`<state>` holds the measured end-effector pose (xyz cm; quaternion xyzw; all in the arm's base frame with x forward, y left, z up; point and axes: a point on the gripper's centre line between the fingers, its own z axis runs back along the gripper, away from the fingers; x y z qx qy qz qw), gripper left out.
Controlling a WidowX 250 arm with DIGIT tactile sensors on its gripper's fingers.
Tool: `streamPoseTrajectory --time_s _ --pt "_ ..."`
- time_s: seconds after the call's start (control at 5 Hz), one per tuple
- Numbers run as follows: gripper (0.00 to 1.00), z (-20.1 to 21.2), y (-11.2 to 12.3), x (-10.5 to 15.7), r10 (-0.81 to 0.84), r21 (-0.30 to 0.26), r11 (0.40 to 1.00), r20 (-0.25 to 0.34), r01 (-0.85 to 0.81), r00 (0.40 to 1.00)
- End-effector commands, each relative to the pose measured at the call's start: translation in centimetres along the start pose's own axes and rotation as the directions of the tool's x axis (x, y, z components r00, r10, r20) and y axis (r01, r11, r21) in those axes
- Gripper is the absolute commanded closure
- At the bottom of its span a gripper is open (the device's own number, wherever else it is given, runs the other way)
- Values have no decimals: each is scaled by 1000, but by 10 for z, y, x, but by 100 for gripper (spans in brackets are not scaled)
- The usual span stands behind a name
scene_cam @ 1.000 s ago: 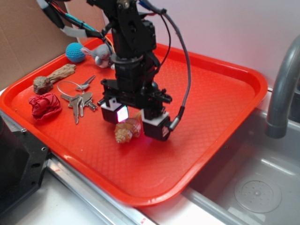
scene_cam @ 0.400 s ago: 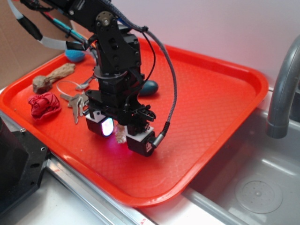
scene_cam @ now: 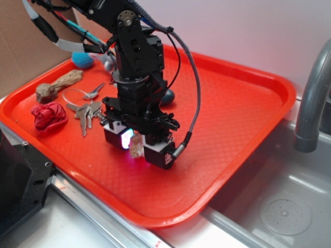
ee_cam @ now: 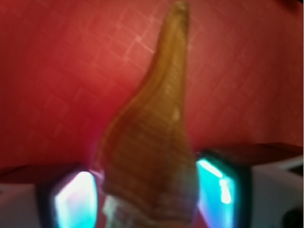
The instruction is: Grab the shell.
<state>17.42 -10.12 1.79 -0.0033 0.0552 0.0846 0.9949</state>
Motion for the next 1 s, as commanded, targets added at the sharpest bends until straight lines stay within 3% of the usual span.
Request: streamPoseTrajectory --time_s 0.0,0.2,0.4,0.6,0.8 --pt "100 76 32 6 -156 -25 986 161 162 975" --pt "100 129 64 24 -138 2 990 252 142 958" --pt "100 185 81 59 -124 51 992 238 116 963" --pt "100 228 78 27 -187 -12 981 198 193 962" --pt "100 256 65 -5 -223 7 974 198 226 954"
